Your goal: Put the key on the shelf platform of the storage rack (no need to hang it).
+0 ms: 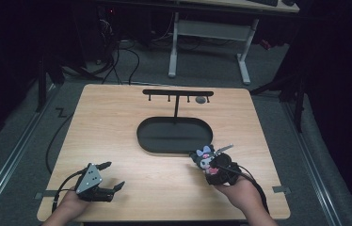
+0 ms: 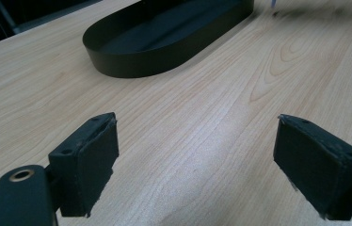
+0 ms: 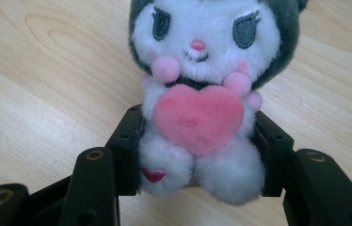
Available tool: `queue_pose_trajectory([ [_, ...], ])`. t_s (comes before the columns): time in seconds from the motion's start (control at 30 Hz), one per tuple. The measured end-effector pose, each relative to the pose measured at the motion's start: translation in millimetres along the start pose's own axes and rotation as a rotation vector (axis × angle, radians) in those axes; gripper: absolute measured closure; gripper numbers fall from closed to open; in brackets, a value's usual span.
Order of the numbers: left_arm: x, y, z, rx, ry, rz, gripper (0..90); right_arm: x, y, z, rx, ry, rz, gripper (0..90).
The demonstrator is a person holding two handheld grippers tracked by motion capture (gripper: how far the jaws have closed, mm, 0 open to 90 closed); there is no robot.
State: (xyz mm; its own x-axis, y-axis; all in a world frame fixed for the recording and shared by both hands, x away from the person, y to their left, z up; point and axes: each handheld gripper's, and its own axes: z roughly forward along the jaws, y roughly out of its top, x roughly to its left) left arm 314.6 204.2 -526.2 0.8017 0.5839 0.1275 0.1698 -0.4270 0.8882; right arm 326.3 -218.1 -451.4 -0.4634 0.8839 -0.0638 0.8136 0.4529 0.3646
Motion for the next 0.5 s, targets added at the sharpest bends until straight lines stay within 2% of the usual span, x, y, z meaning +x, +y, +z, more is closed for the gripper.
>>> queue_pose_trajectory([
  [0.23,-0.3,0.0,-0.1,0.0,0.001,0.0,15.5,-1.7,10.4,-9.0,-0.027,0.011,0.007,47.9],
  [0.33,0.3,0.0,-0.2,0.002,0.001,-0.004,15.4,-1.0,16.9,-16.3,-0.033,0.007,-0.011,47.8],
  [0.5,0.1,-0.2,-0.4,-0.001,0.001,-0.004,15.4,-1.8,28.4,-23.3,-0.051,0.004,-0.015,47.8],
])
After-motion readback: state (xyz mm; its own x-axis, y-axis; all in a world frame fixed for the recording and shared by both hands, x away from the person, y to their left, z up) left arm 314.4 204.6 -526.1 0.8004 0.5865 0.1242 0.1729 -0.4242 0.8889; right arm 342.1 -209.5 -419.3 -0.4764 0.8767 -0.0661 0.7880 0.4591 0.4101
